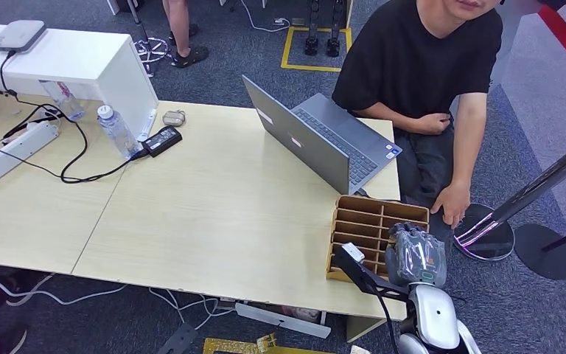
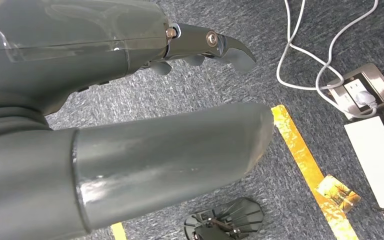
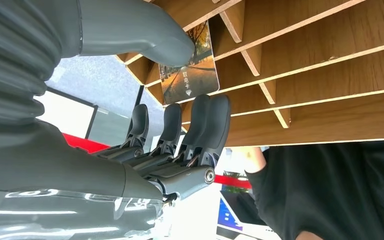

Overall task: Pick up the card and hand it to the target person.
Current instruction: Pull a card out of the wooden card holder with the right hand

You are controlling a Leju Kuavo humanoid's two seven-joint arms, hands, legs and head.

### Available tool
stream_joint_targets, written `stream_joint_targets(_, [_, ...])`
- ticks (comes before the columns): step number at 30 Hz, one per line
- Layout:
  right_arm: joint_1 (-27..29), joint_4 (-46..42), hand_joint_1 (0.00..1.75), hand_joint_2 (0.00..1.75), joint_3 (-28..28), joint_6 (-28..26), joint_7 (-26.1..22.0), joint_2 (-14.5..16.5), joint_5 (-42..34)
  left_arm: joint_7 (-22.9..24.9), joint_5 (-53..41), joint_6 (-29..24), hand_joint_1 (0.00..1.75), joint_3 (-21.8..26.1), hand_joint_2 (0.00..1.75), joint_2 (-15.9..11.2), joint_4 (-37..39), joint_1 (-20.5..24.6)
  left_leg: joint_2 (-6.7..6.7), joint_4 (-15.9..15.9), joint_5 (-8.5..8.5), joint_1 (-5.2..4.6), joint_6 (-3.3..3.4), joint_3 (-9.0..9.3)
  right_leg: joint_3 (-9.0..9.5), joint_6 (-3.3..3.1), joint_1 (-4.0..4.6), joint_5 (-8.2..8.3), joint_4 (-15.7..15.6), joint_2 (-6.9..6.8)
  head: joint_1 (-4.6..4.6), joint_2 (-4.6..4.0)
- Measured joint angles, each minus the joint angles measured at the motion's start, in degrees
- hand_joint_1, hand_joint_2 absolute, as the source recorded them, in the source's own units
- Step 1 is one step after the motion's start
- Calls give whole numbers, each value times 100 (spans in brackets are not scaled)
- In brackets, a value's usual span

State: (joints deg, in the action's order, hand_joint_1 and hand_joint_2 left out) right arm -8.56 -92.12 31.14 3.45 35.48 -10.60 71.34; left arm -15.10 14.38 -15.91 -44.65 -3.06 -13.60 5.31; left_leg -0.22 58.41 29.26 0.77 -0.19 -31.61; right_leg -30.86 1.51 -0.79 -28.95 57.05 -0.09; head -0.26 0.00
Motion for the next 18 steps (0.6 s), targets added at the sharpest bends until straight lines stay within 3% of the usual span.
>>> stream_joint_targets(18, [-35, 87, 95, 175, -50, -52, 16, 4, 20, 4, -9, 40, 0, 0, 0, -1, 0, 0, 0, 0, 0, 0, 0, 1, 1, 0, 0, 0, 0, 0, 0, 0])
